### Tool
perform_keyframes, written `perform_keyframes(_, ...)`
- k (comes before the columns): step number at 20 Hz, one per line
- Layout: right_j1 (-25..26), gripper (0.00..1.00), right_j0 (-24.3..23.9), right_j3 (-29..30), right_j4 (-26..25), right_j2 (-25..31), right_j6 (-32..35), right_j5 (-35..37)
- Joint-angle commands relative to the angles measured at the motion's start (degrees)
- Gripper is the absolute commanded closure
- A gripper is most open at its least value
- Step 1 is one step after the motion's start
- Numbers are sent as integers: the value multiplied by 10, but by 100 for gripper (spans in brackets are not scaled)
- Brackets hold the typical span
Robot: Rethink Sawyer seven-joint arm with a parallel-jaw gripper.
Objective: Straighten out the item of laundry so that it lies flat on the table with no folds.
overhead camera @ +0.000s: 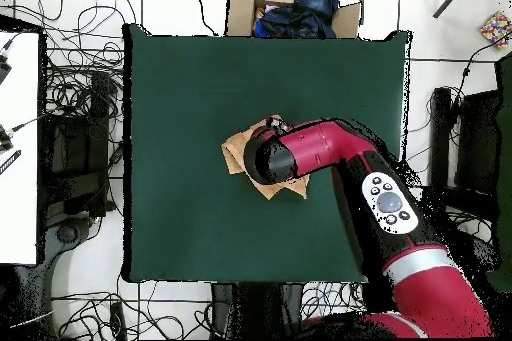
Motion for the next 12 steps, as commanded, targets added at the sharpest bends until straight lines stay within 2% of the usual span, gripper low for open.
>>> perform_keyframes(1, 18, 0, 8, -31, 34, 38, -83, 129)
perform_keyframes(6, -5, 0, -3, -8, 17, 51, -100, 94)
perform_keyframes(12, -61, 0, -42, 80, 41, 60, -86, 94)
